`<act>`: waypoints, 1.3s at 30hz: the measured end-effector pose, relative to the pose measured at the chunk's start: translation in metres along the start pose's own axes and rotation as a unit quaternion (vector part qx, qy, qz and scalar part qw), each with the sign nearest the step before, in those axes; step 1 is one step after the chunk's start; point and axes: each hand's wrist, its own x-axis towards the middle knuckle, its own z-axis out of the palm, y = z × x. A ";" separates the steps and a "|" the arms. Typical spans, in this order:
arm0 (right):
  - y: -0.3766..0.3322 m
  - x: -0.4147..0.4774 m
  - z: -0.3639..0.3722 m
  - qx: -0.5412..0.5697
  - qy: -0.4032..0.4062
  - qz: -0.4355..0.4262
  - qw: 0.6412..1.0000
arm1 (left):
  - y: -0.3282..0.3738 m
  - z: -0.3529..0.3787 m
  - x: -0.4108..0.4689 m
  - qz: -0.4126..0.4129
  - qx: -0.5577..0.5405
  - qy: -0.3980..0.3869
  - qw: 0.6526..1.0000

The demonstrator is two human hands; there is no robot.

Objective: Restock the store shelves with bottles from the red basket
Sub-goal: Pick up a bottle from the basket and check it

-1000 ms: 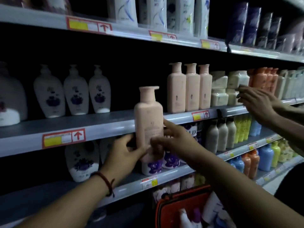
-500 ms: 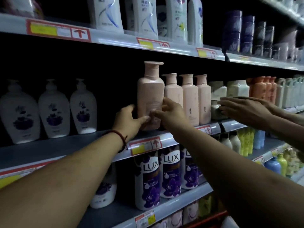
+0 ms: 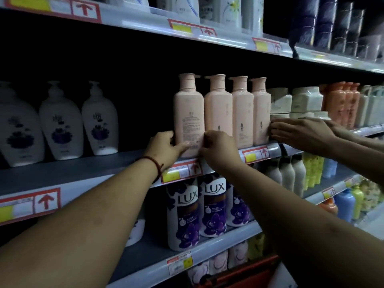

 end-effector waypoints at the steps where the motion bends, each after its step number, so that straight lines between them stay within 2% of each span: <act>1: 0.001 -0.003 -0.002 0.015 -0.010 -0.002 1.000 | 0.007 -0.003 -0.002 -0.012 0.020 -0.006 1.000; 4: -0.002 -0.019 -0.013 0.070 -0.013 -0.004 0.997 | 0.027 -0.011 -0.011 -0.046 0.123 -0.032 0.991; 6: -0.006 -0.036 -0.027 0.061 -0.024 0.001 0.998 | 0.040 -0.017 -0.026 -0.056 0.181 -0.031 0.981; 8: -0.009 -0.057 -0.040 0.031 -0.062 0.008 0.998 | 0.045 -0.023 -0.043 -0.036 0.219 -0.023 0.975; 10: -0.007 -0.075 -0.050 -0.017 -0.080 0.000 0.997 | 0.046 -0.025 -0.059 0.021 0.246 -0.011 0.969; 12: -0.001 -0.091 -0.060 -0.063 -0.081 0.004 0.995 | 0.048 -0.022 -0.079 0.087 0.236 -0.017 0.968; 15: 0.010 -0.115 -0.072 -0.113 -0.090 0.001 0.990 | 0.052 -0.010 -0.111 0.142 0.199 -0.084 0.966; 19: 0.031 -0.150 -0.076 -0.105 -0.101 0.031 0.989 | 0.041 0.013 -0.146 0.134 0.221 -0.175 0.950; 24: 0.085 -0.197 -0.065 -0.120 -0.120 0.074 0.983 | 0.014 0.051 -0.179 0.121 0.221 -0.237 0.938; 32: 0.185 -0.247 -0.061 -0.079 -0.111 0.209 0.968 | -0.026 0.140 -0.222 0.115 0.153 -0.317 0.929; 39: 0.262 -0.262 -0.050 -0.076 -0.165 0.320 0.930 | -0.067 0.218 -0.236 0.078 0.151 -0.386 0.907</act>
